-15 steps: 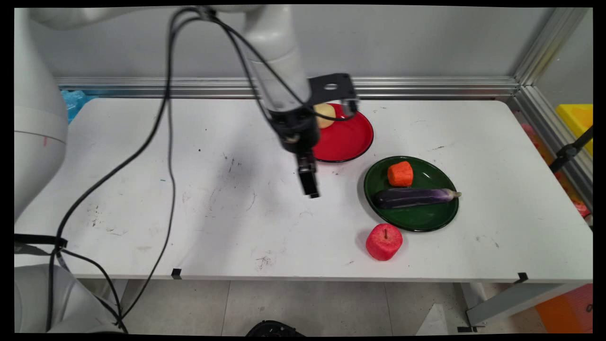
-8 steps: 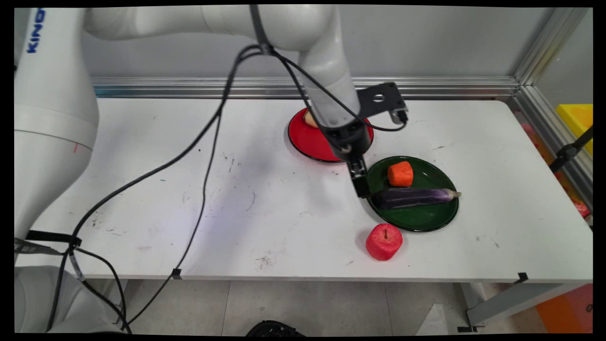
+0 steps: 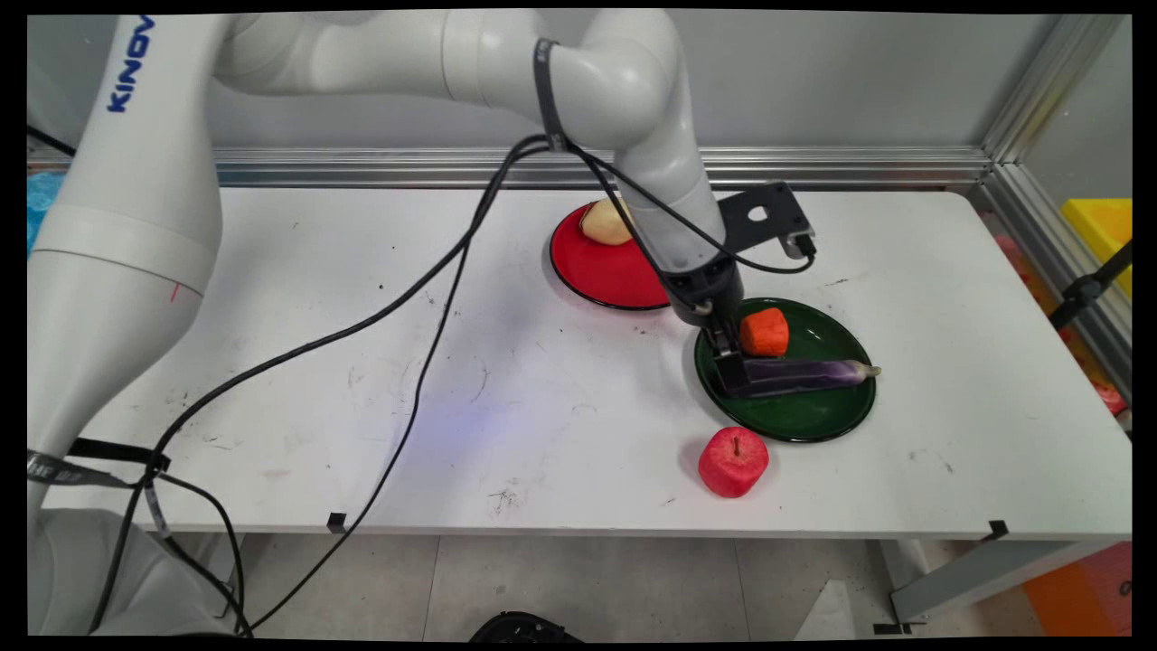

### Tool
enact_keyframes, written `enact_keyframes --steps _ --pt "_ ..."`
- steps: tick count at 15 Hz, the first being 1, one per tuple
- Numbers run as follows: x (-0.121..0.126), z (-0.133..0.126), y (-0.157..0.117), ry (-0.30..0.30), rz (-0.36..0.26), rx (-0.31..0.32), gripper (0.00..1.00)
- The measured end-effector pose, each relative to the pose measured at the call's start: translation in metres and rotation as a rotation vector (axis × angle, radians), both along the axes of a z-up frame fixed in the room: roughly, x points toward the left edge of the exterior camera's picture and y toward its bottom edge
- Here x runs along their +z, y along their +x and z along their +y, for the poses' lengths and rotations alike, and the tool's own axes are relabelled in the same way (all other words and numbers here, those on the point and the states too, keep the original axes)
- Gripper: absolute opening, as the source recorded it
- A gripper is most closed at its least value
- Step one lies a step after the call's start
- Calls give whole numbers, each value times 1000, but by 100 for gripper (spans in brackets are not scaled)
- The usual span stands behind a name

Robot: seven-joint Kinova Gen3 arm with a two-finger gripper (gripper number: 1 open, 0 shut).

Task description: Pick up the eggplant from the green plate, then place the picked object on the table

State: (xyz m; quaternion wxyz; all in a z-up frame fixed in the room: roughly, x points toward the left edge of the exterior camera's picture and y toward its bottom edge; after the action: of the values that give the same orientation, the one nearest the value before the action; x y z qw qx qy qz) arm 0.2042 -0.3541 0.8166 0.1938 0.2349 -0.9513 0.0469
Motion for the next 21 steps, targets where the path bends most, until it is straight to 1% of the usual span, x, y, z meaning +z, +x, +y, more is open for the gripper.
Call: enact_keyframes --steps 4,10,11,17,21 --pt "-14 -5 -11 -4 20 24 100" --pt "-34 -7 -18 17 27 75 100" --pt "-36 -7 -19 19 27 81 0" --pt "-41 -8 -22 32 30 90 0" --pt "-32 -11 -25 33 40 78 0"
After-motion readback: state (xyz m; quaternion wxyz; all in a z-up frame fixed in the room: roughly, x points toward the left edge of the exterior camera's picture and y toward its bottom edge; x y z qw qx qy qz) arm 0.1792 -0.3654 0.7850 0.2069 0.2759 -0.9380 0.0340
